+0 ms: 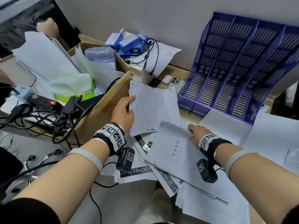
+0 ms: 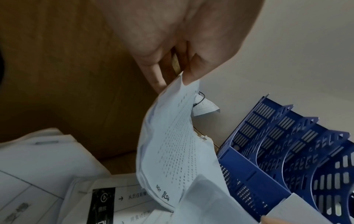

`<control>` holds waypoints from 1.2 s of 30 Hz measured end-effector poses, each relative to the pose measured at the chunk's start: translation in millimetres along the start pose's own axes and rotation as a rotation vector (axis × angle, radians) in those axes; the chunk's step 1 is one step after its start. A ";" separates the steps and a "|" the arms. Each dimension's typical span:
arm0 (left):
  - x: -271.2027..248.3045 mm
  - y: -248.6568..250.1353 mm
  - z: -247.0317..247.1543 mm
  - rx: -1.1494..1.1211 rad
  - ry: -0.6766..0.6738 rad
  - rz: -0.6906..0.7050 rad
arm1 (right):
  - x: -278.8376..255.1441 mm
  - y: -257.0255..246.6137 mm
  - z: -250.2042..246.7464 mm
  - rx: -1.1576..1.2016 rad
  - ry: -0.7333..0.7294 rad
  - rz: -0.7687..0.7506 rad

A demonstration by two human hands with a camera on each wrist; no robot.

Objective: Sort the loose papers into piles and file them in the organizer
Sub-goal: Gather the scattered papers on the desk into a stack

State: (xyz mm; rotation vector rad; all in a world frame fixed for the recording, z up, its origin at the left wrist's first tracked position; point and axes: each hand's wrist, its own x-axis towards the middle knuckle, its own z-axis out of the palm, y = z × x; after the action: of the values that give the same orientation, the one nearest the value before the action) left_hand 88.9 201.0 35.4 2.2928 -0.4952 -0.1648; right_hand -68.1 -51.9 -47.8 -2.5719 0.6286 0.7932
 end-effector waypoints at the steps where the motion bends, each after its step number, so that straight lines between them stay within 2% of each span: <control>1: -0.1 0.6 0.2 0.025 -0.011 -0.008 | -4.6 3.1 -4.6 0.022 0.007 -0.003; 9: 3.6 5.5 16.0 0.010 -0.075 -0.144 | -56.2 58.7 -64.7 0.232 0.104 0.073; 11: 6.0 3.2 22.2 0.076 -0.154 -0.219 | -72.7 71.6 -78.0 0.261 0.174 0.079; 14: 1.9 7.3 32.4 0.293 -0.246 -0.315 | -98.4 80.0 -95.6 0.411 0.316 0.047; 16: -3.1 19.4 41.8 0.406 -0.248 -0.284 | -112.7 83.5 -106.4 0.506 0.380 0.027; 17: -4.6 26.9 45.8 0.374 -0.250 -0.256 | -115.3 85.5 -111.0 0.535 0.408 0.027; 19: -7.5 48.7 56.6 0.027 -0.341 -0.254 | -122.0 93.0 -120.7 0.605 0.460 0.022; 21: -14.8 74.8 64.5 -0.433 -0.547 -0.407 | -128.1 96.6 -129.0 0.675 0.479 -0.010; 22: -19.2 86.6 68.7 -0.593 -0.639 -0.461 | -130.5 97.0 -131.6 0.703 0.479 -0.026; 24: -26.8 105.8 72.2 -0.765 -0.728 -0.456 | -134.2 94.1 -135.8 0.761 0.476 -0.052; 27: -31.4 118.7 81.0 -0.886 -0.761 -0.419 | -134.5 90.1 -138.5 0.813 0.494 -0.035; 29: -31.4 121.9 89.7 -0.836 -0.684 -0.420 | -133.6 92.2 -138.6 0.811 0.481 0.005; 31: -32.1 118.9 102.5 -0.667 -0.634 -0.445 | -130.3 100.3 -133.3 0.743 0.431 0.066; 34: -38.2 103.6 126.5 -0.471 -0.683 -0.461 | -125.6 120.1 -114.5 0.607 0.332 0.221; 36: -42.7 90.1 145.6 -0.408 -0.659 -0.509 | -127.7 131.2 -97.6 0.602 0.298 0.304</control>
State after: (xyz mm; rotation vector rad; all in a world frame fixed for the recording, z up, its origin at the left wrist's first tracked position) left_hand -16.1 64.2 -2.6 1.8759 -0.1546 -1.1821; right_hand -188.1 -167.9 75.4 -2.0657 1.1665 0.2360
